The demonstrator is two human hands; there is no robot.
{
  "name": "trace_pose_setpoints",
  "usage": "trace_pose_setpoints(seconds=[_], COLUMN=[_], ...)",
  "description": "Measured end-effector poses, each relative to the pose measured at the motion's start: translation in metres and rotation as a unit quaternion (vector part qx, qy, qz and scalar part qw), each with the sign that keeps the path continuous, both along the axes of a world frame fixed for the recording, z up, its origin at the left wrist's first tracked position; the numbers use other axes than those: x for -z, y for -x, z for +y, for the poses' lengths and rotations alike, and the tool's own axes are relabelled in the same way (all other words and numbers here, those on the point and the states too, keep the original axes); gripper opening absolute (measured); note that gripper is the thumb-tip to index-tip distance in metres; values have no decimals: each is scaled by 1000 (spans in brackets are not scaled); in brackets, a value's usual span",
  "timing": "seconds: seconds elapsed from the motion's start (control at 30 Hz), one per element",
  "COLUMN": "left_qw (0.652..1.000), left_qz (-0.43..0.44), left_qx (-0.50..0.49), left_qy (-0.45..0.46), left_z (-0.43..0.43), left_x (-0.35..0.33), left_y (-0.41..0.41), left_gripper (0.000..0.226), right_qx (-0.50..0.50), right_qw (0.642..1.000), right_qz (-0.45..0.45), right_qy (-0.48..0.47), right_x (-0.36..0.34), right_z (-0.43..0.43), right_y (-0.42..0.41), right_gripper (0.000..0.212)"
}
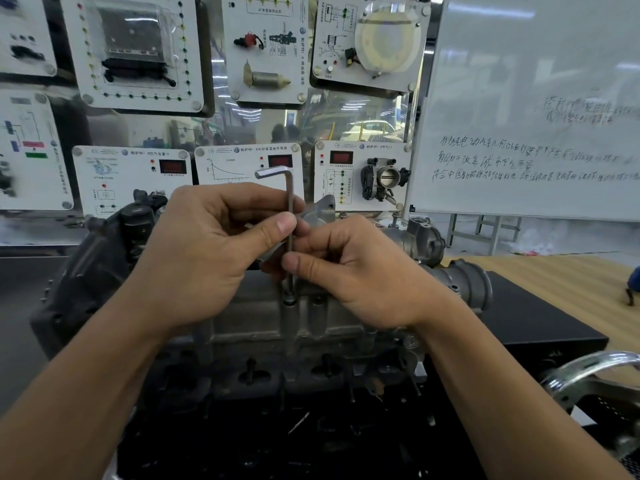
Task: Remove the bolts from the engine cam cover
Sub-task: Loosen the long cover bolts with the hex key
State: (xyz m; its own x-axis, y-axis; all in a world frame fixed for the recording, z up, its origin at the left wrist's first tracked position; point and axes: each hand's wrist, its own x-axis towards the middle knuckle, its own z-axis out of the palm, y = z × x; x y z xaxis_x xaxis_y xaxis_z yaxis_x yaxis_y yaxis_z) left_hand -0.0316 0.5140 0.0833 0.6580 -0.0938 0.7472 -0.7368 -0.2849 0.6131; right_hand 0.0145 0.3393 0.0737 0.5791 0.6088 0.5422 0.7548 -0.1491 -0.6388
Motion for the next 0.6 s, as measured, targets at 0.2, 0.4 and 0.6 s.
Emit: trace_pose_setpoints(seconds=[0.2,0.4,0.6], left_qw=[998,992,990], left_qz=[1,-24,-22], left_qx=[-49,-100,-103], left_qy=[35,71,92], left_z=[-1,-10,-13], left_x=[-1,0,2], left_y=[0,4,-1], left_gripper=[17,15,15], right_qx=[8,52,42], right_qw=[997,992,996], right_qz=[8,-10,-23], right_qy=[-76,-115,-79], right_x=[1,6,4], right_z=[6,12,8], right_y=[0,1,2], right_gripper=[26,28,19])
